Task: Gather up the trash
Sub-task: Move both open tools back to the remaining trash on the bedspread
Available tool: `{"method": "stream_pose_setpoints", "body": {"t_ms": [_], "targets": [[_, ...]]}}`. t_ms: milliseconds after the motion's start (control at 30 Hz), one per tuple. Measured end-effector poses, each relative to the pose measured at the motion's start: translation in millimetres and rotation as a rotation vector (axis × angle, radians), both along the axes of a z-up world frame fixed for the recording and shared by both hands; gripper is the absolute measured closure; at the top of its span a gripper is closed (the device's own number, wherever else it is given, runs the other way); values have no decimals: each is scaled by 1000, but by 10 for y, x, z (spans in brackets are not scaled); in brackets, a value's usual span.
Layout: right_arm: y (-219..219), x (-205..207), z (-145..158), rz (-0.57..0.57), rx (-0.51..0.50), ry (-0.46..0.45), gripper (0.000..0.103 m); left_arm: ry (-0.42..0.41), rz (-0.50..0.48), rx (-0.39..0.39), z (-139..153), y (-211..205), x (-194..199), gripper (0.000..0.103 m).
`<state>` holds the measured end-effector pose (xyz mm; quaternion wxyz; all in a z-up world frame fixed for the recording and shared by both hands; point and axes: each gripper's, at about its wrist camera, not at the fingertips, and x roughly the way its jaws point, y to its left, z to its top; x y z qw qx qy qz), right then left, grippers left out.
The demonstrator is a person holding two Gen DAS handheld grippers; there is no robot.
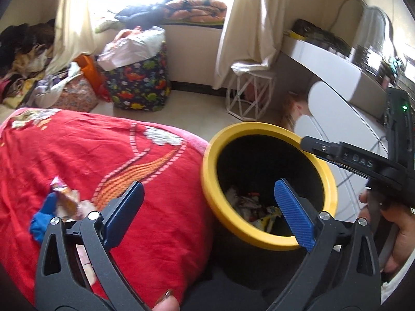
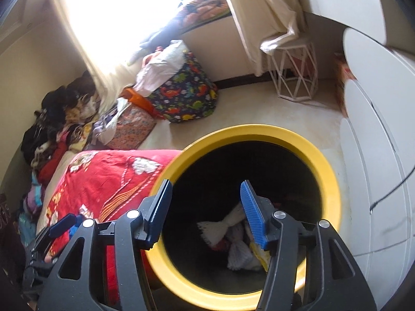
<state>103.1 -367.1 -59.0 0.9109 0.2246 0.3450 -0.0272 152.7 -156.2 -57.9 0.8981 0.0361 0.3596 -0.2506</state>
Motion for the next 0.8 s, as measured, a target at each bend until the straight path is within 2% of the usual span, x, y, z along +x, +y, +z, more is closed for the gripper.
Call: {"method": "stream_pose_setpoints", "body": {"t_ms": [200,367,533,800], "targets": [[393,109,93,122,-30,-25,44,-34,119,-4,51,444,50,11],[889,286,68,258,-72,-3,43,-42,232,1,36,910,124,11],[1409,467,-3,371,-119,31,43,-11,335,-12,-44,1378,184,11],[2222,863,-224,575,-137,92,44,77,468,-59,-287,2068,189,11]]}}
